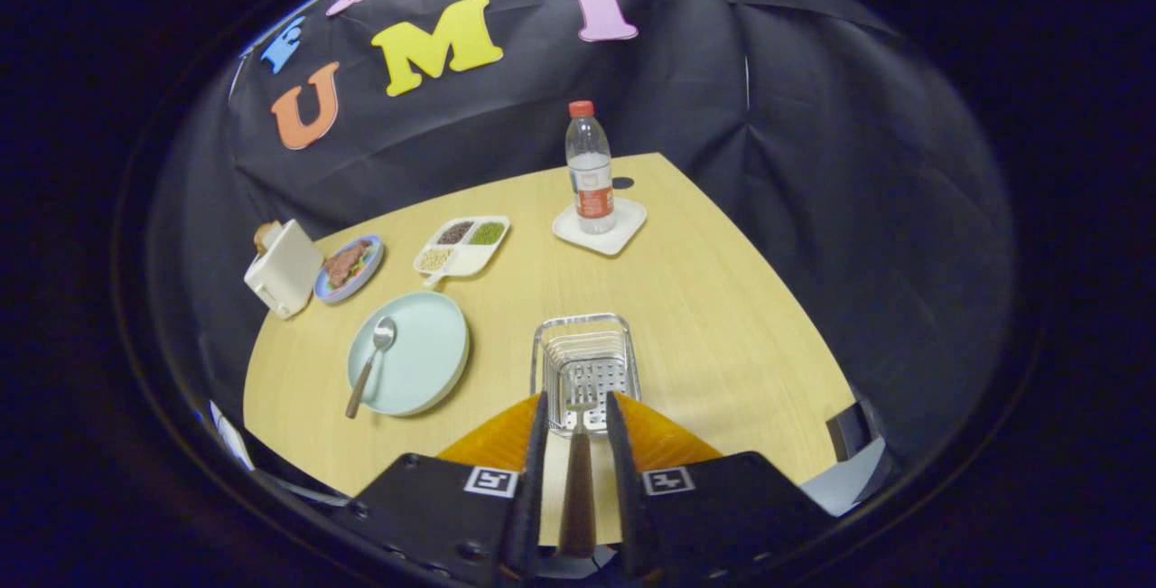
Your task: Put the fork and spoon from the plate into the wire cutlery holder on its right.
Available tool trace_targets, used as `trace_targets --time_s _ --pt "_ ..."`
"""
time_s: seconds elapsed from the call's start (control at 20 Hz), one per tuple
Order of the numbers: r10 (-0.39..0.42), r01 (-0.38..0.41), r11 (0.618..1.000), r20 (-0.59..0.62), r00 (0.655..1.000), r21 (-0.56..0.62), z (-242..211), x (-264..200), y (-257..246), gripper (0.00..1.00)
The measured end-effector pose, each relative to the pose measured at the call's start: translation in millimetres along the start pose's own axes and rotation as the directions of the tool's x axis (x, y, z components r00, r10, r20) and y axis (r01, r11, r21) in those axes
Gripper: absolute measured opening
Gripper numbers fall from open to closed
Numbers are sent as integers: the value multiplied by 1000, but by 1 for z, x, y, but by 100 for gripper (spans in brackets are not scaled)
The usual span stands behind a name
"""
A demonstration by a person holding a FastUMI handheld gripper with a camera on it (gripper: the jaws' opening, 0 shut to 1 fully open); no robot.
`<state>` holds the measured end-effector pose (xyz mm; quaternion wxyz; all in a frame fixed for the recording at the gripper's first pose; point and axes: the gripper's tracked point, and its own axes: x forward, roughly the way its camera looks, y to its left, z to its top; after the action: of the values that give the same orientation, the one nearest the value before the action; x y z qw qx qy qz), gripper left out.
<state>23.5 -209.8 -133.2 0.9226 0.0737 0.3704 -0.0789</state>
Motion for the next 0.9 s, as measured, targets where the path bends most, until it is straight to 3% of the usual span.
trace_targets --time_s 0.2,0.5,0.6,0.9 --pt "-15 21 999 129 992 -46 20 -15 8 65" --pt "-20 44 997 335 942 -65 48 -54 28 83" --pt "6 16 998 383 924 -54 55 -64 39 97" --pt "14 13 998 440 898 -60 59 -70 83 97"
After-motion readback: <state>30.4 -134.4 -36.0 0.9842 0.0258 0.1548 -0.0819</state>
